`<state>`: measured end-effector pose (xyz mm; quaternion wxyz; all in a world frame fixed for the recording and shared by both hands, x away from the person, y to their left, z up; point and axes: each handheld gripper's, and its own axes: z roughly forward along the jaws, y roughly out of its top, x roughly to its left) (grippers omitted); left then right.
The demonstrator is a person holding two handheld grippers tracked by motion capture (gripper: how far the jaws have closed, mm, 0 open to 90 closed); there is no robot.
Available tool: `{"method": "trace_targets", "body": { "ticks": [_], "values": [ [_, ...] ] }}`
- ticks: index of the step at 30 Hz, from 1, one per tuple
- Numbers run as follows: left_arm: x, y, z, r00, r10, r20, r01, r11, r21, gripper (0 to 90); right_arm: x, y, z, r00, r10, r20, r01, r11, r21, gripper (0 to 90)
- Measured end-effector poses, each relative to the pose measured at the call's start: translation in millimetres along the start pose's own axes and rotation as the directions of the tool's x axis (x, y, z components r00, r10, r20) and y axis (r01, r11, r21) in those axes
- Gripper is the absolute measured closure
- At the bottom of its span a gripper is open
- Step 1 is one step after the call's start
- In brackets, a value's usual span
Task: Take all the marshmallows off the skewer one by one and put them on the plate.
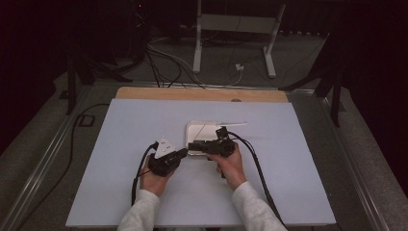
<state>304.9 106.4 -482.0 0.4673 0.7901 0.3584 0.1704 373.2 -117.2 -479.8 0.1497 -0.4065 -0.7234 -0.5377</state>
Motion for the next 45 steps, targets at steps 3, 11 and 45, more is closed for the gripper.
{"method": "trace_targets", "body": {
  "ticks": [3,11,45],
  "values": [
    [-0.3,-0.1,0.5,1.0,0.0,0.004,0.0,1.0,0.002,90.0,1.3,-0.6,0.9,0.9999,-0.009,0.009,0.009,0.9999,-0.007,74.5],
    [1.0,-1.8,4.2,0.9997,-0.003,0.026,0.003,0.9994,0.035,89.4,4.4,-1.1,-0.6,0.9976,-0.053,0.044,0.054,0.9984,-0.016,78.6],
    [-9.0,-5.3,8.4,0.9958,0.092,0.001,-0.092,0.9938,0.063,90.0,8.1,8.0,-20.0,0.9942,-0.054,0.093,0.063,0.9935,-0.096,80.1]
  ]
}}
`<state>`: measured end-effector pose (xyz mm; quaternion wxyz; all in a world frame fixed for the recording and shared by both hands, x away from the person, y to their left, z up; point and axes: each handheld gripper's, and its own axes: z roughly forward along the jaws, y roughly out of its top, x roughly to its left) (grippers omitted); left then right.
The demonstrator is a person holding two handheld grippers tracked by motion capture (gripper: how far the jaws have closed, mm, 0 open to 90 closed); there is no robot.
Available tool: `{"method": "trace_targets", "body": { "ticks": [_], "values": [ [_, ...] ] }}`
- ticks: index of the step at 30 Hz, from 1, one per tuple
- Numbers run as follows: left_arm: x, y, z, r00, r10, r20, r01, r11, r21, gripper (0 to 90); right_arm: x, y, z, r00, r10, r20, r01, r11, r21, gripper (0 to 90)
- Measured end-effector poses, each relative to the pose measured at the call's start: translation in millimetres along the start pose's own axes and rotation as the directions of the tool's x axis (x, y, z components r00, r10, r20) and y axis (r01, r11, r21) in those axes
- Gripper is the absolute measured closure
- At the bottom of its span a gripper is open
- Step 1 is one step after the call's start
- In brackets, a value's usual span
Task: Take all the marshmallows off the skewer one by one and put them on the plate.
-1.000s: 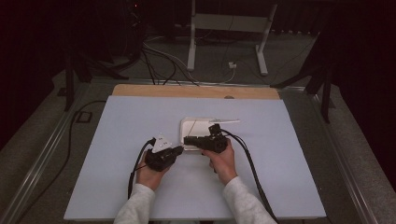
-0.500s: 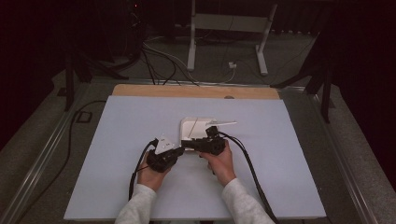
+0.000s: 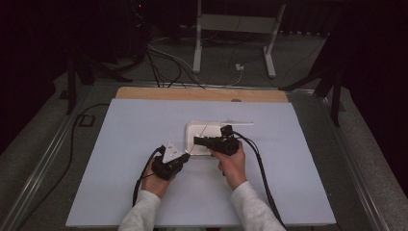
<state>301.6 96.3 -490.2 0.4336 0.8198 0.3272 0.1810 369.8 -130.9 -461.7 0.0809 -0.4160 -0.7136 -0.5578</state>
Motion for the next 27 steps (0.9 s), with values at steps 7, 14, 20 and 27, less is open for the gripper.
{"method": "trace_targets", "body": {
  "ticks": [7,14,20,27],
  "values": [
    [-0.3,-1.6,1.2,0.9995,0.027,-0.017,-0.027,0.9995,0.014,90.0,-3.1,13.7,-21.0,0.9998,0.011,0.016,-0.01,0.9979,-0.064,80.4],
    [-0.3,-4.6,-0.5,0.9944,0.086,-0.063,-0.082,0.9951,0.056,90.0,-6.6,23.0,-37.3,0.9994,0.03,0.015,-0.028,0.9902,-0.137,81.1],
    [16.3,-10.2,-8.8,0.9961,0.012,-0.087,-0.007,0.9986,0.052,90.0,-9.3,46.0,-80.9,0.9983,0.003,0.058,0.009,0.9754,-0.22,81.6],
    [17.2,-7.9,-8.9,0.9962,-0.034,-0.081,0.037,0.9989,0.028,90.0,-9.9,39.3,-67.0,0.9938,-0.047,0.101,0.061,0.9891,-0.134,80.6]
  ]
}}
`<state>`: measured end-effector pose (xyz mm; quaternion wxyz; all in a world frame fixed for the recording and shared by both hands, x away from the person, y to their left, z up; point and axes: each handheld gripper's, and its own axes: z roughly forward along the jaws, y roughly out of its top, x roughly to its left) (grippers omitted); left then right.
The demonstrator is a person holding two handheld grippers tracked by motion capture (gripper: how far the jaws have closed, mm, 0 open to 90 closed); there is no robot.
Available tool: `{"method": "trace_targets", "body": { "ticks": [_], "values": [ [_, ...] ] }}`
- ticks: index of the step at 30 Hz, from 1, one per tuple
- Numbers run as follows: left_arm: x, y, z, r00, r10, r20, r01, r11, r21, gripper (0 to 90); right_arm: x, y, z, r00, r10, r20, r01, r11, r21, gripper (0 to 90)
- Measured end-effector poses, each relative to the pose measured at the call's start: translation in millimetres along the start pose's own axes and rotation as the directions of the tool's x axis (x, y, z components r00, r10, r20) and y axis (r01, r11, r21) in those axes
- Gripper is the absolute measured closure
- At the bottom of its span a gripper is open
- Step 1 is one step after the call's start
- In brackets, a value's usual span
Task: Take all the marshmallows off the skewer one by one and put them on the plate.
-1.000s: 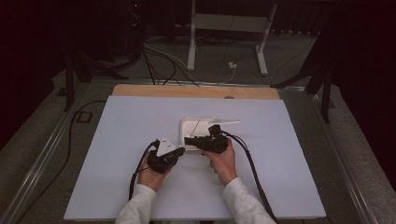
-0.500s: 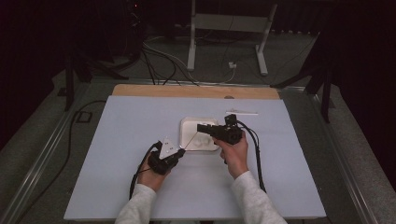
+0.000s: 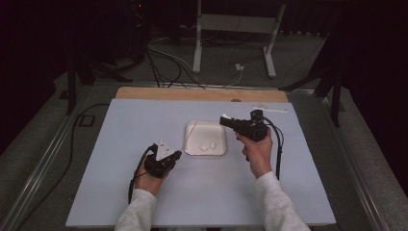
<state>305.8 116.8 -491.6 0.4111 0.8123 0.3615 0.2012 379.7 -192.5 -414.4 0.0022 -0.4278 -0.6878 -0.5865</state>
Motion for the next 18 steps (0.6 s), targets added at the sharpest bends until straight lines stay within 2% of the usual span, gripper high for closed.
{"method": "trace_targets", "body": {
  "ticks": [9,18],
  "values": [
    [5.8,-0.4,-3.0,0.9988,-0.048,0.008,0.048,0.9988,-0.013,90.0,-6.6,-12.0,15.9,0.999,-0.018,0.041,0.016,0.9982,0.058,79.6],
    [4.1,0.9,-0.9,0.9978,-0.061,0.024,0.062,0.998,-0.016,90.0,-10.5,-22.9,28.6,0.9928,-0.061,0.103,0.048,0.9912,0.123,79.1]
  ]
}}
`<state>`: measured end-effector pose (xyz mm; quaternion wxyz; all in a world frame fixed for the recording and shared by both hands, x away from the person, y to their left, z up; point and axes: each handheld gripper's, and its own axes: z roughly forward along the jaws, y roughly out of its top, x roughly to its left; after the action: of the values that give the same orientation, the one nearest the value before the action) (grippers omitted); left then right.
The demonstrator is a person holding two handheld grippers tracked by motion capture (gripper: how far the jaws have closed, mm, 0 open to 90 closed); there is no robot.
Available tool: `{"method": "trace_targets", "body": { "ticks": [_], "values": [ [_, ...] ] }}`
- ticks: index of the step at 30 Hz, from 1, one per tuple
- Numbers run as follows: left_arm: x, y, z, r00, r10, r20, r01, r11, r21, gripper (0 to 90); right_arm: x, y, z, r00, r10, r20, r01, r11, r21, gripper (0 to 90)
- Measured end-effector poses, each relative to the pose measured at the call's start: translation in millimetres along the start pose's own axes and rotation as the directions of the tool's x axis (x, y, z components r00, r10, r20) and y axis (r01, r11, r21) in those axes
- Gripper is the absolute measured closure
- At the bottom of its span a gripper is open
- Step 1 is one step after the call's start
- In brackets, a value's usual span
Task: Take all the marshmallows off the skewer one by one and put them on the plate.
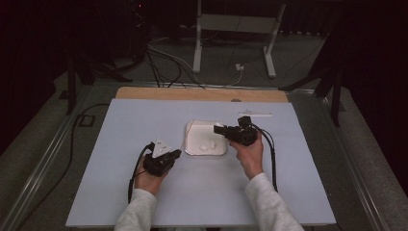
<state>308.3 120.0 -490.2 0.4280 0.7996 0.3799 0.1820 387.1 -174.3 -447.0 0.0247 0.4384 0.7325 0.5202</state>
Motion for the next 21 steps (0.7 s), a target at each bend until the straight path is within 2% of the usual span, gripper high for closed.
{"method": "trace_targets", "body": {
  "ticks": [5,14,16,21],
  "values": [
    [0.6,0.4,-0.4,0.9999,-0.015,0.003,0.015,0.9999,-0.008,90.0,-1.5,-7.1,9.0,0.999,-0.021,0.039,0.02,0.9989,0.042,78.7],
    [0.2,1.7,-0.8,0.9995,-0.029,0.012,0.029,0.9995,-0.014,90.0,-9.3,-19.7,19.8,0.9951,-0.022,0.096,0.013,0.9956,0.093,77.6],
    [-0.7,2.0,-0.1,0.9994,-0.033,0.013,0.033,0.9993,-0.014,90.0,-10.0,-22.7,21.8,0.9928,-0.035,0.115,0.023,0.9943,0.104,77.5],
    [-2.6,3.0,1.6,0.9993,-0.032,0.019,0.033,0.9994,-0.01,90.0,-10.5,-27.8,28.0,0.9905,-0.046,0.13,0.028,0.9903,0.136,77.4]
  ]
}}
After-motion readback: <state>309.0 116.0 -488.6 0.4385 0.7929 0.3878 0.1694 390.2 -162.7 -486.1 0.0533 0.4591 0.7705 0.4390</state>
